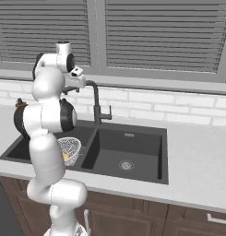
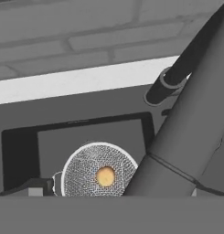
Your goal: Put the colander in the sink, put the peach in the colander, and turn on the sink faucet and pour water over the colander.
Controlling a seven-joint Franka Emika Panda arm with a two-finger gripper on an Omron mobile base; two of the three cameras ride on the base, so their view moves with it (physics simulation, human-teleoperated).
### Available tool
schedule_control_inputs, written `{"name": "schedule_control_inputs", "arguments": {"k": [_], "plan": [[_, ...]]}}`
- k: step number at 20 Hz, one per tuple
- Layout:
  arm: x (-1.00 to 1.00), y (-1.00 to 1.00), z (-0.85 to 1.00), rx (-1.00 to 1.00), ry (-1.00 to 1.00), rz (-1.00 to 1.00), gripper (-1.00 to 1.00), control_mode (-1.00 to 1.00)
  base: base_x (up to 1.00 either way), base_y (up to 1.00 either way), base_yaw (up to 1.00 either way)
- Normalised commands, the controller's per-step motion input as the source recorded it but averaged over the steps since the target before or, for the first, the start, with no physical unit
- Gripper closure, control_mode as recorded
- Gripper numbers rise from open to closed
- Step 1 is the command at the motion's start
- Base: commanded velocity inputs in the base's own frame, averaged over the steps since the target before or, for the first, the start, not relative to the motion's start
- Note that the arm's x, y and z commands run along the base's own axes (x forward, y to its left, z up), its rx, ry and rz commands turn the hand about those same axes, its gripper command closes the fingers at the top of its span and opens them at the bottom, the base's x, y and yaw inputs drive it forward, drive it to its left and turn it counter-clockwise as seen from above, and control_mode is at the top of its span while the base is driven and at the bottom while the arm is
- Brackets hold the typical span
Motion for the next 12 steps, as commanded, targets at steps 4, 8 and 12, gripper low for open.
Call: {"name": "schedule_control_inputs", "arguments": {"k": [4,8,12], "plan": [[0.0,0.11,-0.01,0.0,0.0,-0.07,-1.0,-1.0,0.0,0.0,0.0],[-0.05,0.01,0.19,0.0,0.0,-0.08,-1.0,-1.0,0.0,0.0,0.0],[-0.4,-0.3,0.9,0.05,0.0,-0.09,-1.0,-1.0,0.0,0.0,0.0]]}}
